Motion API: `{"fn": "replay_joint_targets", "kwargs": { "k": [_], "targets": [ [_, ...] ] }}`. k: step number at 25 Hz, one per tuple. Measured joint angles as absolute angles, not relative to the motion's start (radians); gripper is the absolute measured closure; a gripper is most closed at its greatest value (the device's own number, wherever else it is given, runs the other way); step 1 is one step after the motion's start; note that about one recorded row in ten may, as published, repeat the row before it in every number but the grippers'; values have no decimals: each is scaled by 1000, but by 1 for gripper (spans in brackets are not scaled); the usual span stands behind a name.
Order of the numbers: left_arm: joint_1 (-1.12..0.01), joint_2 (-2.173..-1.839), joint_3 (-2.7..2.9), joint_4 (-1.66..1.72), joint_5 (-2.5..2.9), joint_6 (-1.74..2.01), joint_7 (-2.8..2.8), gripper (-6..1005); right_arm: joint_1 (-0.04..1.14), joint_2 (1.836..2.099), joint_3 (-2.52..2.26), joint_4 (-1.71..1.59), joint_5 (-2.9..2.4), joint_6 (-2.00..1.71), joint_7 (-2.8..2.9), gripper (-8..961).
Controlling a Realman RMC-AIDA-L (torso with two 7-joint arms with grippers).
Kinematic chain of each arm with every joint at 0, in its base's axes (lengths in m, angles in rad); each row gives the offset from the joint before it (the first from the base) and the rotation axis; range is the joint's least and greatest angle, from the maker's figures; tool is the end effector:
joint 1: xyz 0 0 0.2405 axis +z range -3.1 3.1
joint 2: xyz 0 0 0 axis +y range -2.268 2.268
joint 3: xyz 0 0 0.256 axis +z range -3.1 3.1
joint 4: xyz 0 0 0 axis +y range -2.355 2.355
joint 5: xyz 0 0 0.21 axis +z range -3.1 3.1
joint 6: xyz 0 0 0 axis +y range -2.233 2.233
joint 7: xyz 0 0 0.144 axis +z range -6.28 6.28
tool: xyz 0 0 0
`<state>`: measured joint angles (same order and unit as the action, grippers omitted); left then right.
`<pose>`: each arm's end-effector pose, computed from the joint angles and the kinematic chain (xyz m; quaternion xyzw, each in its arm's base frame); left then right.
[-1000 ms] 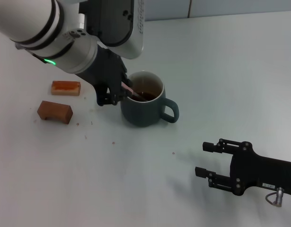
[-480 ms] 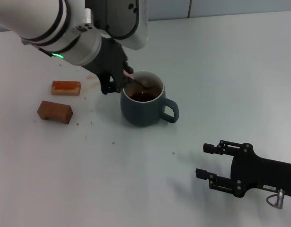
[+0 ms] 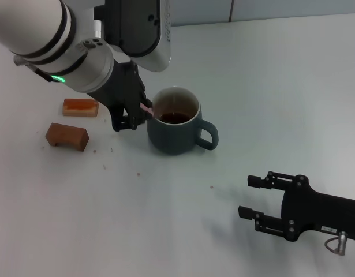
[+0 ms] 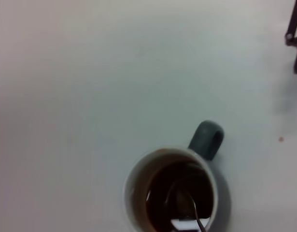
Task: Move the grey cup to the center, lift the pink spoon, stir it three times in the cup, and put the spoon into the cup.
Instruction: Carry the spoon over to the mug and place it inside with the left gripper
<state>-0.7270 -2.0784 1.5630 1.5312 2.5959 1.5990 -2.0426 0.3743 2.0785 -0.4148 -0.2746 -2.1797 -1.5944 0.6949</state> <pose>-0.0923 0.3517 -0.0116 -0.9610 0.1026 0.2248 0.1239 0.3209 0.2321 -0.0517 -0.9391 0.1313 0.2707 0.1659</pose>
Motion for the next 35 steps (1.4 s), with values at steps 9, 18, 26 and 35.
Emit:
{"fn": "replay_joint_targets", "kwargs": {
  "k": [9,18,26,35],
  "targets": [
    [-723,-2078,1573,1528,2548,1553,-2043,854,371,2079,-417,-273,-2180,-1597,695,311],
    [-720,-2078,1565,1505,2593,1498,-2083,841,369,2079,-417,-273,-2182,-1602,695,310],
    [-707,-2074,1562,1514,2587,1533,-2091,828,369,2078,-417,-273,-2183,-1608,695,310],
    [-698,-2076,1569,1514,2544,1537,-2093,815,370,2077,-417,-273,-2183,-1608,695,310]
  ]
}}
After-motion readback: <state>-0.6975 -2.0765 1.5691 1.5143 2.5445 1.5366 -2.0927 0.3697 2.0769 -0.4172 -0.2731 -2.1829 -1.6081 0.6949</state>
